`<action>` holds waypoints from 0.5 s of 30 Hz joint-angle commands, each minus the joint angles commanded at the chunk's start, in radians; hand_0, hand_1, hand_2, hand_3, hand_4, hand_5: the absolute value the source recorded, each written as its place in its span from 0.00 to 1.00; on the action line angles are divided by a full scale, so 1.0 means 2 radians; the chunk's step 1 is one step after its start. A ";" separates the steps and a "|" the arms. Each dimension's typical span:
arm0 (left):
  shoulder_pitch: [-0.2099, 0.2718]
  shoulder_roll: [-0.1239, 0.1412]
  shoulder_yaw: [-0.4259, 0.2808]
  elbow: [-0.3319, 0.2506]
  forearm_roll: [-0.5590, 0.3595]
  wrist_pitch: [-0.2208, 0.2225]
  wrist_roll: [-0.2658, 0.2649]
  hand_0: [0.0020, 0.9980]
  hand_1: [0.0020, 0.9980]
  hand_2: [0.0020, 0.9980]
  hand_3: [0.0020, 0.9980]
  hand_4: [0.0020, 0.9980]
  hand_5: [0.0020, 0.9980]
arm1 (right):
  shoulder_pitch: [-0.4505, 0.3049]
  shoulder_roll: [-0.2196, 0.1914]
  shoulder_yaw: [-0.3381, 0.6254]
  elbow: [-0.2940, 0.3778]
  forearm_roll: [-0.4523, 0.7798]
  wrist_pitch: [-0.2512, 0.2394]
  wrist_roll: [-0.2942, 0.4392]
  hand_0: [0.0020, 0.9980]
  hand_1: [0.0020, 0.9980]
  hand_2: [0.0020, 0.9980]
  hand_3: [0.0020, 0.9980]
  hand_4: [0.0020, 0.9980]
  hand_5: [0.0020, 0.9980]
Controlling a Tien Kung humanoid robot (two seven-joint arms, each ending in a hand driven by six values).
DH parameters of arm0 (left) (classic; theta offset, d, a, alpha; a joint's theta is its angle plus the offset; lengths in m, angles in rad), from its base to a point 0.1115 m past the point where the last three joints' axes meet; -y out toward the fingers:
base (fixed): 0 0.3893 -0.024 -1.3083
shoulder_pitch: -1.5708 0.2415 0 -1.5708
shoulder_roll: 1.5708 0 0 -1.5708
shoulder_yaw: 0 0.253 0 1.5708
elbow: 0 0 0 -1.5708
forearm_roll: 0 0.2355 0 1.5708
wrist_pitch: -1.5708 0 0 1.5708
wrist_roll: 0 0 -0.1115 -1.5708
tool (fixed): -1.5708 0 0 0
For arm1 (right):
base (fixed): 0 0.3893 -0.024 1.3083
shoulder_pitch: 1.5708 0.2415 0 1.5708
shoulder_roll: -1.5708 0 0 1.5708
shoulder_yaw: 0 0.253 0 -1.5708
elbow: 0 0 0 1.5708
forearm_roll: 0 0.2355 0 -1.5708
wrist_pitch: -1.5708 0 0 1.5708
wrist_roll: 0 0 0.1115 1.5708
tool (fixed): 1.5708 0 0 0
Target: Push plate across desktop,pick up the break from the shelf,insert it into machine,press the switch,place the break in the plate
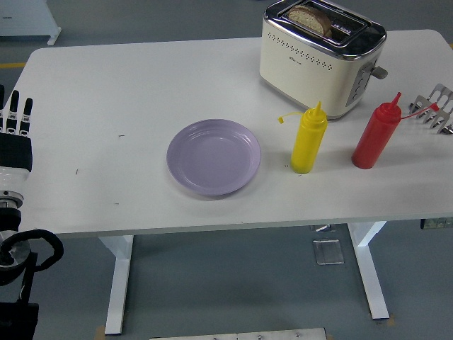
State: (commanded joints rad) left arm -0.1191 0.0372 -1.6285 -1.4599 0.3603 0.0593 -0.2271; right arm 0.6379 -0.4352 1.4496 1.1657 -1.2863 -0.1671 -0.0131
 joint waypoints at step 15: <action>0.002 -0.001 0.000 -0.001 0.001 -0.001 0.002 0.87 0.87 0.87 0.80 0.59 1.00 | -0.080 0.040 0.105 0.001 0.274 0.063 0.057 0.85 0.82 0.85 0.86 0.50 0.58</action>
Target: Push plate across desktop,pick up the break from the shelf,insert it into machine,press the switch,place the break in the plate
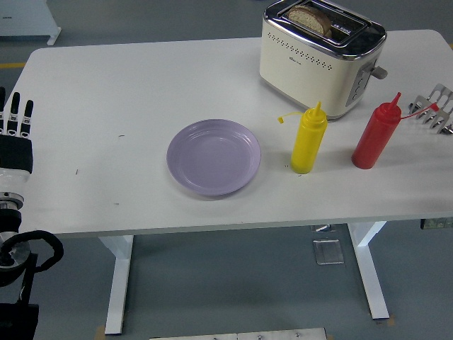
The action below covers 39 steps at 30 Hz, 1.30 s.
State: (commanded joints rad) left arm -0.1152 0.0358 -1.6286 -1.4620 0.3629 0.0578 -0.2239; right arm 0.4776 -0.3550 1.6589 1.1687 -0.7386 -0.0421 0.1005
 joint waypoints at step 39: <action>0.005 0.001 0.004 0.001 0.001 -0.001 0.001 0.86 0.86 0.86 0.80 0.59 1.00 | -0.088 0.034 0.064 0.009 0.252 0.020 -0.011 0.82 0.77 0.78 0.77 0.45 0.62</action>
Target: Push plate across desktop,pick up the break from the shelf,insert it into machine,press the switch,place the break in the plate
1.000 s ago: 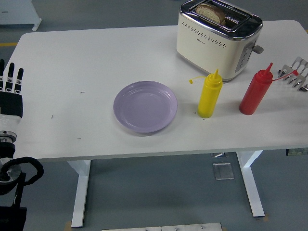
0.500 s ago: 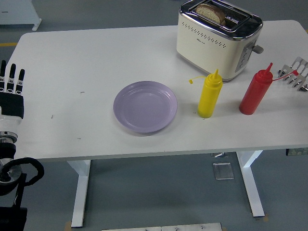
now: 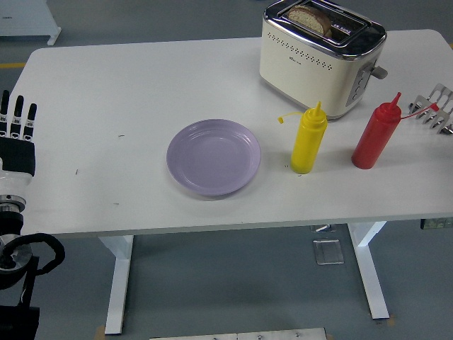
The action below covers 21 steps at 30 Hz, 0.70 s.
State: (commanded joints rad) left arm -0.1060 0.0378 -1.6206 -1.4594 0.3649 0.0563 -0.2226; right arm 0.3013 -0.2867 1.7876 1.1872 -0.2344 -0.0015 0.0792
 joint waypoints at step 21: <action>-0.001 0.001 0.003 0.000 -0.001 0.001 0.000 0.86 0.86 0.86 0.80 0.59 1.00 | -0.018 0.003 0.013 0.016 0.001 -0.005 -0.003 0.81 0.77 0.77 0.77 0.45 0.61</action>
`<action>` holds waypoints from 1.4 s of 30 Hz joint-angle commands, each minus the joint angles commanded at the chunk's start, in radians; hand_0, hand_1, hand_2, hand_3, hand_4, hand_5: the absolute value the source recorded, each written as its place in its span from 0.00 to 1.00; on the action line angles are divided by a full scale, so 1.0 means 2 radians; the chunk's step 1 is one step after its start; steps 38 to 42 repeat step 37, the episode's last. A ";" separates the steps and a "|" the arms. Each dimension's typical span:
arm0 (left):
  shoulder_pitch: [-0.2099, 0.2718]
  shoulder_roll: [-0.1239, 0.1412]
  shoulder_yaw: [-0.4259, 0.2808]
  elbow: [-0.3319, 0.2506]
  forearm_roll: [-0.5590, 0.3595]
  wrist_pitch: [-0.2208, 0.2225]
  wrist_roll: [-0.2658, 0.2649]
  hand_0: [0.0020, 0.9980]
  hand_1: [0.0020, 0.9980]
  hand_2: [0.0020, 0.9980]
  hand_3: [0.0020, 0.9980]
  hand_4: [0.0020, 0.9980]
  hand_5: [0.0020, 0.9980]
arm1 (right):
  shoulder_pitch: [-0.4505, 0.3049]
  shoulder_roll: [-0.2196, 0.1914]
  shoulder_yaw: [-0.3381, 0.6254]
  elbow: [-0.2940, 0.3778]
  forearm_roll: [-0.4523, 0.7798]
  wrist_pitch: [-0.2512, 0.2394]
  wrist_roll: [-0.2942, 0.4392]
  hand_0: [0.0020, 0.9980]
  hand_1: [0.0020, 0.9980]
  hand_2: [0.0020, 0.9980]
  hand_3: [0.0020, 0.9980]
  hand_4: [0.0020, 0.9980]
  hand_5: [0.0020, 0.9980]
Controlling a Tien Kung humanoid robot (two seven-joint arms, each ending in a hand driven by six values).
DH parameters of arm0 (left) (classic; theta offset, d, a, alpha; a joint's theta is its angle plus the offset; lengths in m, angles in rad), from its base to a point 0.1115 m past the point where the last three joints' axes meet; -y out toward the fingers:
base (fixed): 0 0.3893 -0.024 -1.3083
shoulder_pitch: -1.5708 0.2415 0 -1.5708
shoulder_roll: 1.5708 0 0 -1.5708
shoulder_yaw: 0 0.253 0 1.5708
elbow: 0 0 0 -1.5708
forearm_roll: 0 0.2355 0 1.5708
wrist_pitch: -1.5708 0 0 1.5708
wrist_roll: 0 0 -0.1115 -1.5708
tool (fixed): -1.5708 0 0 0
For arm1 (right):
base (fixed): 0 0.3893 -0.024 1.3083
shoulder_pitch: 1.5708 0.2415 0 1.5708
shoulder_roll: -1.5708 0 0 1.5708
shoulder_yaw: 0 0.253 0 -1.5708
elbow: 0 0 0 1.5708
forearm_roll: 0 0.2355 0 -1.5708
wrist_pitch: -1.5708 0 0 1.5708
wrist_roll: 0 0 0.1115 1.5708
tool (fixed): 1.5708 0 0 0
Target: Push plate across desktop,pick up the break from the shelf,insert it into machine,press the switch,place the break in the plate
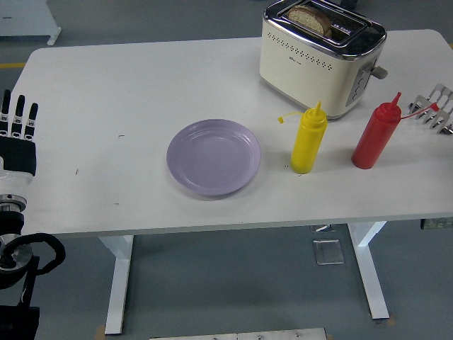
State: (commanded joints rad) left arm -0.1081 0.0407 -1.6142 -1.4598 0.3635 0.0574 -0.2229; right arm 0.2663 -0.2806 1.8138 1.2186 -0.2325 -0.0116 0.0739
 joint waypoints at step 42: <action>-0.001 0.003 0.001 0.001 -0.001 0.000 -0.001 0.86 0.86 0.86 0.80 0.59 1.00 | -0.004 -0.003 0.001 0.005 0.002 -0.002 -0.001 0.81 0.76 0.77 0.76 0.44 0.60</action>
